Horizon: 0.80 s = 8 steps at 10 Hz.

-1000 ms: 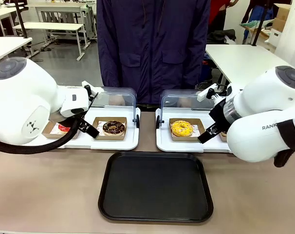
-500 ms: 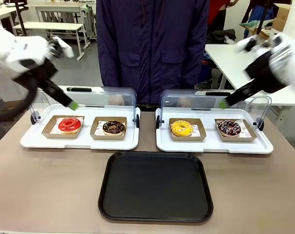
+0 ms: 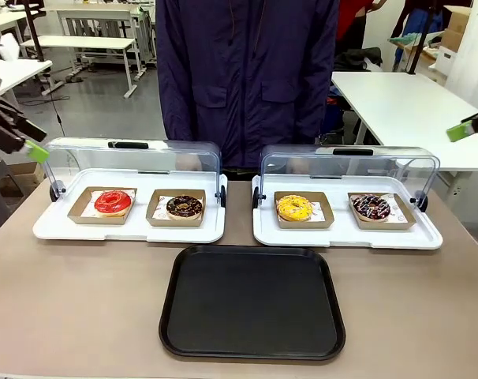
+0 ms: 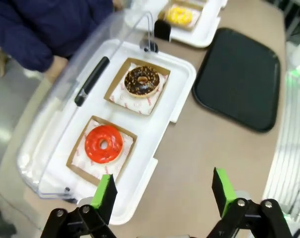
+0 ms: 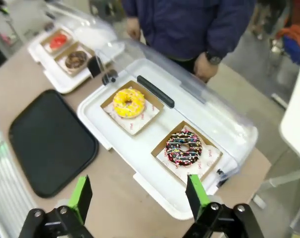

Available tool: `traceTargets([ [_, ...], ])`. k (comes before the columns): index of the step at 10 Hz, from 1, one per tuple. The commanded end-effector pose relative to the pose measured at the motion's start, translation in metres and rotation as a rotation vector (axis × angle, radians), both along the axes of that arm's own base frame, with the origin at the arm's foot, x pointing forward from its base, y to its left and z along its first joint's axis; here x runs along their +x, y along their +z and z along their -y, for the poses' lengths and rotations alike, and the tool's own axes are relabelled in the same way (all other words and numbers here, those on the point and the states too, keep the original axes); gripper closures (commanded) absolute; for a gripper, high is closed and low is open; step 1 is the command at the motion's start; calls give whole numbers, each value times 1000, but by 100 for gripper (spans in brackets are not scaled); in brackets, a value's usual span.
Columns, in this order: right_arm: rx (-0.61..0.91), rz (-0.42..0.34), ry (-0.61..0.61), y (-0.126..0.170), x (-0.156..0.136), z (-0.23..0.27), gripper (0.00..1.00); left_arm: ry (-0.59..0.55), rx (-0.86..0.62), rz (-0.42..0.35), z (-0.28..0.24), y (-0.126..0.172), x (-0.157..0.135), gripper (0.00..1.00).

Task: Move the first donut from the left to the tray.
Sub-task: Pick up the Paper togo box containing the Donut indicated by the person and place it on the Handle tray.

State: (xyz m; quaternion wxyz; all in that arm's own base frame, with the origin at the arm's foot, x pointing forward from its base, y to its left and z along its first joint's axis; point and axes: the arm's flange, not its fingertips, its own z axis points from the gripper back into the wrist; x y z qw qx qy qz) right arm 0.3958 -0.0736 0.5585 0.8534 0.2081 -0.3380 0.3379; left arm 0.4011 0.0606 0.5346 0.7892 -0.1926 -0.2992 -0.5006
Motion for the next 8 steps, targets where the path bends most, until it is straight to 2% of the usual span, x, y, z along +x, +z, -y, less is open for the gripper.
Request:
traceTargets([
  [1,66,30,109,-3,5,34,0,-85,-122,11,-32,-3,14,0],
  [3,111,37,125,-12,-6,66,0,-109,-223,41,-67,-3,6,0],
  [5,165,51,129,-22,-11,88,0,-108,-307,44,-90,-18,13,0],
  [8,222,68,125,-32,-18,104,0,-80,-387,70,-100,-27,14,0],
])
